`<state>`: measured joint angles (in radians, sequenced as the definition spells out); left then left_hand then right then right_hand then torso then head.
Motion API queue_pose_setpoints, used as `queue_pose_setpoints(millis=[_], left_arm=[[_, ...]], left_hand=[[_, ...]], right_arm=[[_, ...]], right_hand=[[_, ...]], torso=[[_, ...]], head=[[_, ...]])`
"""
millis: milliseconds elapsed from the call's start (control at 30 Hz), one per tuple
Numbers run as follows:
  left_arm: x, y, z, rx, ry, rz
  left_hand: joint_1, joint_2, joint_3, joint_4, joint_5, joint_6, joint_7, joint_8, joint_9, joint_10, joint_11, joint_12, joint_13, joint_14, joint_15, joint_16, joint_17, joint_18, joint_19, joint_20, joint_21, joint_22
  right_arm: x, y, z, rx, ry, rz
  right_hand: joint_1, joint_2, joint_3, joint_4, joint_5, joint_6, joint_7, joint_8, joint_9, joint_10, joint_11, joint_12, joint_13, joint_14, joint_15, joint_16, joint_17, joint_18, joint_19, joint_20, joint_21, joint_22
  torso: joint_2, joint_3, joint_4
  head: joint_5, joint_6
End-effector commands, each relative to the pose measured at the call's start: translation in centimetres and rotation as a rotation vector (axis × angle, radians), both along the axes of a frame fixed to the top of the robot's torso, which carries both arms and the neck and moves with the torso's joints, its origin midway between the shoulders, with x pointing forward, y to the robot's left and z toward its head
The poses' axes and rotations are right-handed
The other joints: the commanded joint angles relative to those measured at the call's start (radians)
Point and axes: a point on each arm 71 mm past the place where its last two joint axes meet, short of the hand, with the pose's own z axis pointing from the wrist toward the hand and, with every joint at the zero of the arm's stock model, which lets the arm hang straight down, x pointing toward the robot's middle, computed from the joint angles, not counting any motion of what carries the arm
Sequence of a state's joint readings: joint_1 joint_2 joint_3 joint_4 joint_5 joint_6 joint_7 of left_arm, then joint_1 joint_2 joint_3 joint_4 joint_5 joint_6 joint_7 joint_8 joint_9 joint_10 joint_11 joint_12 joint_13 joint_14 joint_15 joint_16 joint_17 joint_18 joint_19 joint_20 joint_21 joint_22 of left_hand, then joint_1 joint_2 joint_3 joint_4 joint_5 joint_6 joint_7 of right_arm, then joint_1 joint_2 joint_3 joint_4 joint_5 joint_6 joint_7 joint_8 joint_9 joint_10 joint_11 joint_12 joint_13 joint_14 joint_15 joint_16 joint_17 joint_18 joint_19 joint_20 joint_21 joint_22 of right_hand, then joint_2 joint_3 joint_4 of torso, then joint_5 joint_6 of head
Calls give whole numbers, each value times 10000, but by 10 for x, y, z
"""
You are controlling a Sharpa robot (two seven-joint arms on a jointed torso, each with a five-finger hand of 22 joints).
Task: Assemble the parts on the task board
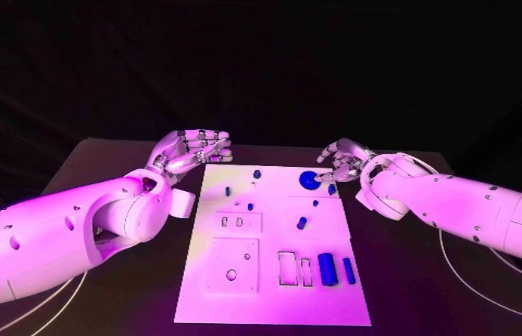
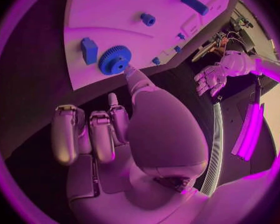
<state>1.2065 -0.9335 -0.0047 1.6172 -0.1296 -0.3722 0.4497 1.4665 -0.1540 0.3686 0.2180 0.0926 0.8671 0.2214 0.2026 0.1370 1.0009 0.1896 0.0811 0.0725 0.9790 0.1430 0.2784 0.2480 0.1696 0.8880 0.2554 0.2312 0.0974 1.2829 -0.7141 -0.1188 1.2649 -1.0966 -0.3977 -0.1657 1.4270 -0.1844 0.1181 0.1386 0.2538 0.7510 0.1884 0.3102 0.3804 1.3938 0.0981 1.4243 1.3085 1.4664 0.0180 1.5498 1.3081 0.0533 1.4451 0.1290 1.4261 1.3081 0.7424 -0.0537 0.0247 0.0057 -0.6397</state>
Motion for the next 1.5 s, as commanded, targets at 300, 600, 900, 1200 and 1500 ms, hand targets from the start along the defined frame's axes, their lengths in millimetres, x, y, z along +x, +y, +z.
queue_pose_setpoints(millis=[300, 600, 900, 1200, 1500], left_arm=[[0, -2, 1, -81, -31, -231], [0, -2, 1, -79, -19, -237], [0, -2, 1, -76, -7, -243], [1, -3, 0, -76, 16, -270], [1, -3, 0, -68, 38, -271]], left_hand=[[-46, -15, 76, -3, -35, -5, 221, 54, 12, 91, -5, -70, -6, -70, 0, 53, 25, 135, 42, 23, 49, -12], [-46, -15, 76, -3, -35, -5, 221, 54, 12, 91, -5, -70, -6, -70, 0, 53, 25, 135, 42, 23, 49, -12], [-46, -15, 76, -3, -35, -5, 221, 54, 12, 91, -5, -70, -6, -70, 0, 53, 25, 135, 42, 23, 49, -12], [-57, -11, 88, -6, -35, 1, 219, 65, 15, 103, -8, -72, -6, -87, -1, 67, 43, 135, 38, 25, 49, -16], [-57, -11, 88, -6, -35, 1, 219, 65, 15, 103, -8, -72, -6, -87, -1, 67, 43, 135, 38, 25, 49, -16]], right_arm=[[-2, 12, -12, -301, 612, 485], [0, 15, -14, -444, 538, 504], [3, 16, -16, -524, 488, 431], [4, 19, -19, -648, 514, 506], [4, 18, -24, -967, 650, 494]], right_hand=[[103, 65, 48, 202, 75, 85, -75, 209, 42, 303, -7, 269, 962, 954, 57, 83, 2211, -97, 164, 0, 133, 939], [171, 133, 158, 245, 90, 167, -97, 283, 45, 365, -27, 334, 1044, 964, 42, 99, 2256, -115, 211, -11, 193, 1021], [210, 201, 282, 281, 110, 217, -107, 311, 31, 390, -38, 360, 1081, 970, 32, 108, 2284, -126, 238, -21, 228, 1071], [253, 264, 772, 385, -52, 476, -146, 304, -72, 467, -77, 420, 1178, 972, 0, 115, 2297, -138, 267, -50, 271, 1144], [205, 101, 1378, 463, -114, 864, -217, 223, -232, 566, -143, 485, 1285, 975, -56, 121, 2314, -148, 289, -99, 300, 1206]], torso=[[-3, -14, 0], [-2, -13, -7], [6, -3, 15], [1, -5, -10], [-7, -12, -4]], head=[[52, -80], [34, -86], [40, -107], [48, -153], [54, -197]])
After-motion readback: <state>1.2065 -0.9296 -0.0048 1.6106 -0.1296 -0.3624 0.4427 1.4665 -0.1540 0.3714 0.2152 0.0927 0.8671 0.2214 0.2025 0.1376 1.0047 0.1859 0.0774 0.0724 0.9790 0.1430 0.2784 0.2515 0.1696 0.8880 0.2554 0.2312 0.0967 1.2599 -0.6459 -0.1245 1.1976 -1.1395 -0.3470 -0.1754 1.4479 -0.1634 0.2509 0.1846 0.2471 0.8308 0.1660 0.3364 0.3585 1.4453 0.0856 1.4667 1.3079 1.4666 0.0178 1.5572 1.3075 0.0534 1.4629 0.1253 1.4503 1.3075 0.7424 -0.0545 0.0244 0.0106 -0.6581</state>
